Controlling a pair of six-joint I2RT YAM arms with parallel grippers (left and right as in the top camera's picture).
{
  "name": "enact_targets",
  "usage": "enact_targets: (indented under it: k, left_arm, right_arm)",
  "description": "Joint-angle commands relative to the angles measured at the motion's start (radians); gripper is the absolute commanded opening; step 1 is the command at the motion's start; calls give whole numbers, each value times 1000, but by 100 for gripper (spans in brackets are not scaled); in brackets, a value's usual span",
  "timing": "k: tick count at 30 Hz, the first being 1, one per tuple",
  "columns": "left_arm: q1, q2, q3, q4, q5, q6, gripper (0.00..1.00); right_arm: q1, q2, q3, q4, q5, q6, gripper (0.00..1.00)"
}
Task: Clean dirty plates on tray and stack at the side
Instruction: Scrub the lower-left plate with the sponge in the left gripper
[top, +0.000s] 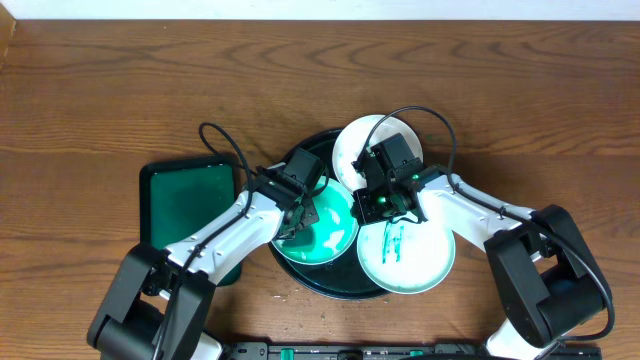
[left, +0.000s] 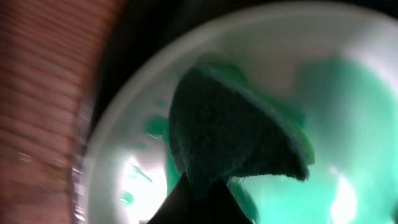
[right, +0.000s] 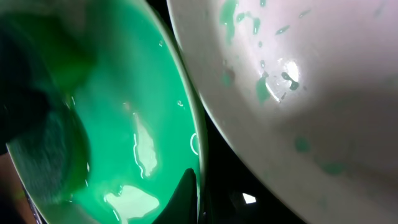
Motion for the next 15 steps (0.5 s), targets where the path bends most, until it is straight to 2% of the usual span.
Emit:
enact_targets:
  k: [1,5,7,10,11,15]
  left_arm:
    - [34,45,-13,-13,-303,-54,7]
    - [34,45,12,1,-314,-46,7]
    - [34,45,20,24,-270,22,7]
    - [34,45,21,143,-57,271,7]
    - [34,45,21,197,57,351,7]
    - [34,45,21,288,292,436,7]
  right_arm:
    - [-3,7,-5,-7,31,-21,1]
    - [-3,7,-5,-7,31,-21,1]
    - [-3,7,-5,-7,30,-21,1]
    - [-3,7,-5,-7,30,-21,1]
    - [-3,7,-5,-7,30,-21,1]
    - [-3,7,-5,-8,30,-21,1]
